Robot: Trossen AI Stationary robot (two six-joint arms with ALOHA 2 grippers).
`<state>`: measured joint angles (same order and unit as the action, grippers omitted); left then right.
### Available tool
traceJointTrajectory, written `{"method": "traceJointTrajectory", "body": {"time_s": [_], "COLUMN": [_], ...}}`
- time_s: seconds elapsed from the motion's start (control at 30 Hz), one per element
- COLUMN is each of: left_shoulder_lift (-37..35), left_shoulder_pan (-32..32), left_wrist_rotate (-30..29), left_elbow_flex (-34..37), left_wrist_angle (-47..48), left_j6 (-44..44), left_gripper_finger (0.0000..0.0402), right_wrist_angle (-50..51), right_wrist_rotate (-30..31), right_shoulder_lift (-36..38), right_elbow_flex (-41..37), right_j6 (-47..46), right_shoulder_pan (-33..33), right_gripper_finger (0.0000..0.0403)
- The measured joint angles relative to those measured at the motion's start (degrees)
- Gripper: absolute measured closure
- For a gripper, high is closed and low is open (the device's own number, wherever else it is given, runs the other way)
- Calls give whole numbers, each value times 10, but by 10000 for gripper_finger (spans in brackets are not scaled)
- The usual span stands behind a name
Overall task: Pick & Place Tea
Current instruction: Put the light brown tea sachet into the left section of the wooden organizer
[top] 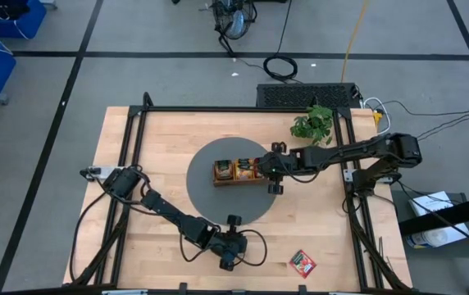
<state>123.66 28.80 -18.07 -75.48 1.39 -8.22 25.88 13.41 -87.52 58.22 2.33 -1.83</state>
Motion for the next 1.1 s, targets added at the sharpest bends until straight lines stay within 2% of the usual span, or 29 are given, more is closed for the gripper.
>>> {"method": "traceJointTrajectory", "body": {"time_s": [0.2,0.37,0.57,0.7,0.87,1.03,1.1], "left_shoulder_lift": [-36,-104,-148,-153,-155,-155,-153], "left_shoulder_pan": [14,54,112,148,174,182,183], "left_wrist_rotate": [-59,-128,-198,-207,-201,-177,-174], "left_elbow_flex": [3,-1,1,0,0,1,1], "left_wrist_angle": [63,135,212,280,376,404,400], "left_j6": [-20,-72,-158,-243,-403,-505,-528], "left_gripper_finger": [376,376,376,376,376,376,376], "right_wrist_angle": [-44,-88,-129,-211,-365,-451,-484], "right_wrist_rotate": [-1,-8,-89,-93,-133,-144,-177], "right_shoulder_lift": [44,73,54,34,13,13,13], "right_elbow_flex": [-1,0,0,-26,-93,-141,-158], "right_j6": [-20,2,13,10,63,68,77], "right_shoulder_pan": [5,53,113,157,189,193,192], "right_gripper_finger": [284,282,302,330,394,393,400]}}
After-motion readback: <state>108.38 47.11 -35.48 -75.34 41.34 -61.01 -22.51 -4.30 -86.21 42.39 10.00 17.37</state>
